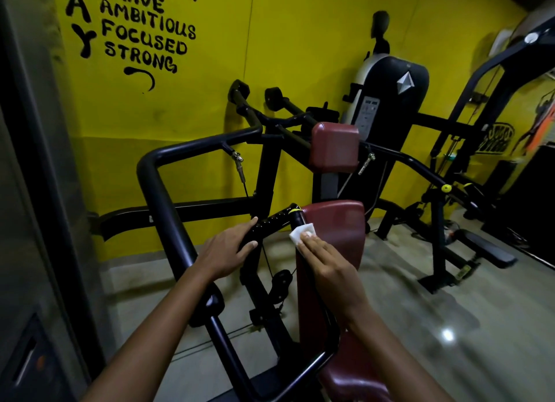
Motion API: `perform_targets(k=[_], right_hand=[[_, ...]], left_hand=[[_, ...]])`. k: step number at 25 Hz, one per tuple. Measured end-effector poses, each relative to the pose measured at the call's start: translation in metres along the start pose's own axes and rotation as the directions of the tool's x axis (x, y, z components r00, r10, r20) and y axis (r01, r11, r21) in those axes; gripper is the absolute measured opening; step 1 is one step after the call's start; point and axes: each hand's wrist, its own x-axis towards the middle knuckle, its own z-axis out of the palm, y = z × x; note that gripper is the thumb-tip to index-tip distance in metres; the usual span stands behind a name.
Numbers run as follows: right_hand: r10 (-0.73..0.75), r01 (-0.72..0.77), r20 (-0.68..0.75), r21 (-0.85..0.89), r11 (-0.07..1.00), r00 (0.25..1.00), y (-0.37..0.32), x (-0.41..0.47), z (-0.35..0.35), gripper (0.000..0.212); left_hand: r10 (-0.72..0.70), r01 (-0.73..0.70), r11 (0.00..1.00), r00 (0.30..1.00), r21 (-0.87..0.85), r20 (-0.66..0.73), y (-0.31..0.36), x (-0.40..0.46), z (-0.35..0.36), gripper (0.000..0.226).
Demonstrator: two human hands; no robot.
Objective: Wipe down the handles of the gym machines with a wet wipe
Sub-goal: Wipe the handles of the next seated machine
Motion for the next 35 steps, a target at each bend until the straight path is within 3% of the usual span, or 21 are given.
perform_targets(k=[9,20,23,27,32,35], right_hand=[[-0.009,0.01,-0.028,0.036,0.999,1.0,-0.005,-0.042,-0.007,0.038],[0.189,-0.178,-0.013,0.276,0.944,0.982,0.009,0.041,0.002,0.05],[0.343,-0.29,-0.041,0.448,0.846,0.938,0.011,0.045,-0.002,0.042],[0.52,-0.438,0.056,0.62,0.651,0.852,0.005,0.052,-0.005,0.034],[0.574,-0.554,0.176,0.585,0.593,0.8,0.013,0.036,-0.004,0.037],[0.606,-0.55,0.147,0.623,0.557,0.781,0.008,0.045,-0.005,0.035]], left_hand=[[-0.009,0.009,1.0,1.0,0.023,0.004,0.002,0.0,-0.002,0.058],[0.042,-0.042,0.999,0.999,0.002,0.014,-0.002,0.001,-0.001,0.062],[0.042,-0.042,0.999,0.999,-0.007,-0.006,0.0,0.001,-0.002,0.058],[0.041,-0.041,0.999,0.999,-0.003,-0.001,0.0,0.0,-0.002,0.059],[0.058,-0.058,0.998,0.998,-0.032,-0.007,-0.001,0.002,0.0,0.058],[0.063,-0.063,0.998,0.998,-0.009,-0.014,0.0,0.0,-0.002,0.058]])
